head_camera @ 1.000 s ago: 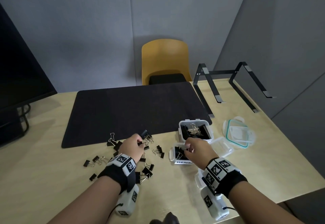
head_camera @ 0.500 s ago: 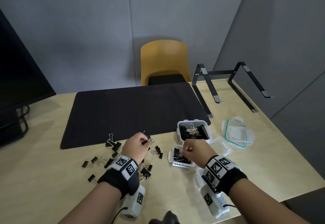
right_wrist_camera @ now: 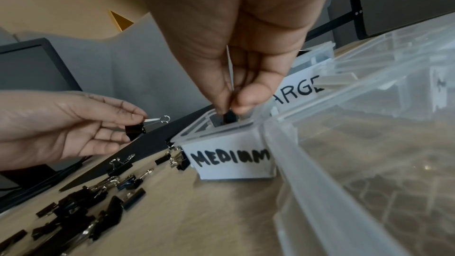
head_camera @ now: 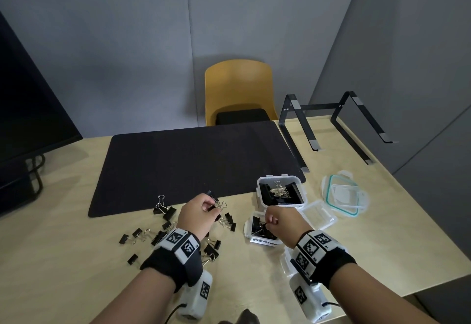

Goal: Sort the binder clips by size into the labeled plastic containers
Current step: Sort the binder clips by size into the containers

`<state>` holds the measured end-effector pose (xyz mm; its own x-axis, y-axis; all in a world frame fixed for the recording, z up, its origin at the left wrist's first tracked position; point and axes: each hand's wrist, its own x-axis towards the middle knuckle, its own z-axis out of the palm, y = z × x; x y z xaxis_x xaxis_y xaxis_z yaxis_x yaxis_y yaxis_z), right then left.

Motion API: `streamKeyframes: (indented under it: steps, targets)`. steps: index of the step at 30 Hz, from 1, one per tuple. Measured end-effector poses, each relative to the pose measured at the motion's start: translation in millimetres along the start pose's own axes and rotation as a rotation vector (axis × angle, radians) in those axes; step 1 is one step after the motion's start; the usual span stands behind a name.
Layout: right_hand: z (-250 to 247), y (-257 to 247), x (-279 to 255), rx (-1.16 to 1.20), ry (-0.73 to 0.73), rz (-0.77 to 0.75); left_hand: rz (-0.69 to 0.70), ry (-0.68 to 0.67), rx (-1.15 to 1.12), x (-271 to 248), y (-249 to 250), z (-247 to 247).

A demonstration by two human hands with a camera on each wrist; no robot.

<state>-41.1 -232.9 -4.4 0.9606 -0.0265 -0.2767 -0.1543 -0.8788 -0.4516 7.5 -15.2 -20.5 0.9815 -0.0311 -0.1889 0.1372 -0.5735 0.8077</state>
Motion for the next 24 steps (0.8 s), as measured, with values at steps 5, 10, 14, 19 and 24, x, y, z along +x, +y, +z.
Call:
streamKeyframes:
  steps: [5,10,14,19,24]
  targets:
    - [-1.2,0.8,0.8,0.020,-0.004,-0.017,0.000,-0.027,-0.077,-4.1,1.0,2.6]
    - [-17.5,5.6,-5.0,0.077,0.107,-0.016,-0.008,-0.065,-0.145,-5.5,3.1,5.8]
    - [-32.1,19.8,-7.3,0.045,0.183,0.032,-0.008,-0.083,-0.145,-8.3,9.9,11.0]
    - [-36.8,41.3,-6.3,0.017,0.250,0.103,0.011,-0.125,-0.133,-13.7,22.7,18.2]
    - [-36.5,64.5,-7.5,-0.097,0.309,0.241,0.064,-0.157,-0.100,-19.3,29.4,27.6]
